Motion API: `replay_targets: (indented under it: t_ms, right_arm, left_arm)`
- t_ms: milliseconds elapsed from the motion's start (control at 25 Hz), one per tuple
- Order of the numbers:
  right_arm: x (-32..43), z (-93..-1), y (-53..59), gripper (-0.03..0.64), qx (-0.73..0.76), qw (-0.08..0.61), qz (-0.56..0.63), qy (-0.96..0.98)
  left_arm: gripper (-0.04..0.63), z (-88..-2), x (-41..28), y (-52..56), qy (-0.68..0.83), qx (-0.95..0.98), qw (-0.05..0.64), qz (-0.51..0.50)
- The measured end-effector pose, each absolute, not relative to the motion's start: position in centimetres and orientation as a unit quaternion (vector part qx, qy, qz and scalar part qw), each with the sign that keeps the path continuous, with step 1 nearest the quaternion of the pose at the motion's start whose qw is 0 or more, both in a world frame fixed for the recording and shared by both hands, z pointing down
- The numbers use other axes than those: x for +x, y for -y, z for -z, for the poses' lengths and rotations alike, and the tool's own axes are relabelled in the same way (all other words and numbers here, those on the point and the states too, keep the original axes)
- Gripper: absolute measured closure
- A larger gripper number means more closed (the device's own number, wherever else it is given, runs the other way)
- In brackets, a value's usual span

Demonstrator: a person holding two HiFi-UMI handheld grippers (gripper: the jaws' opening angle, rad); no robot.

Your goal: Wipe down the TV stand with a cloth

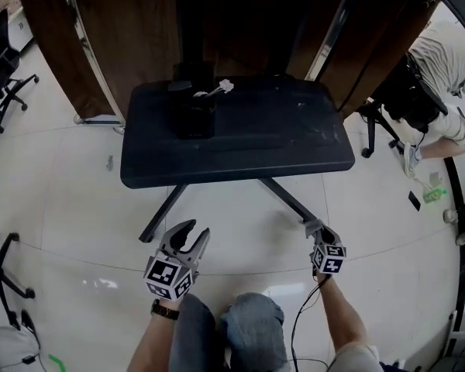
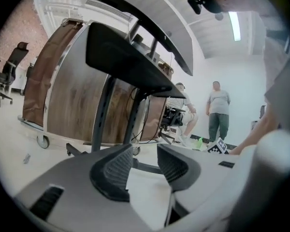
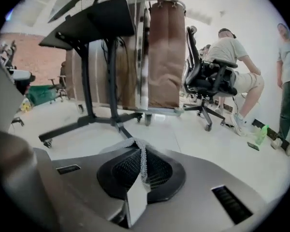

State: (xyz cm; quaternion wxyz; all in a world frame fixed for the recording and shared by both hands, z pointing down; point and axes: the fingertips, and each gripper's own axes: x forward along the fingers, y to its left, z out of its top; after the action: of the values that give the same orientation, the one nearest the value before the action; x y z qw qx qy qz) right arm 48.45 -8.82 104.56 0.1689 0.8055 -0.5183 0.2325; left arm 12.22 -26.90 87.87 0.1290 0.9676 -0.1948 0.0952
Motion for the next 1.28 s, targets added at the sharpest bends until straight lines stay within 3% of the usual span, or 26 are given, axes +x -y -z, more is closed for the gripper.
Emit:
replay_targets:
  t_ms: [280, 560, 680, 880, 1280]
  right_arm:
    - [35.2, -72.7, 13.9, 0.609, 0.744, 0.076, -0.135, 0.651]
    - [24.1, -29.2, 5.7, 0.609, 0.756, 0.025, -0.026, 0.654]
    - [20.9, -15.3, 3.1, 0.609, 0.749, 0.001, 0.027, 0.663]
    - [18.6, -6.1, -4.0, 0.609, 0.756, -0.051, 0.074, 0.648]
    - [16.1, 0.0, -9.5, 0.609, 0.731, -0.060, 0.102, 0.672]
  left_arm:
    - [0.414, -65.3, 14.7, 20.4, 0.212, 0.964, 0.101, -0.127]
    - [0.413, -26.7, 8.6, 12.7, 0.223, 0.970, 0.045, -0.092]
    - [0.414, -14.3, 7.2, 11.0, 0.240, 0.968, 0.013, -0.075]
    - [0.414, -4.8, 4.2, 5.6, 0.268, 0.963, 0.022, 0.002]
    - [0.414, -0.1, 4.1, -1.6, 0.252, 0.968, 0.002, 0.004]
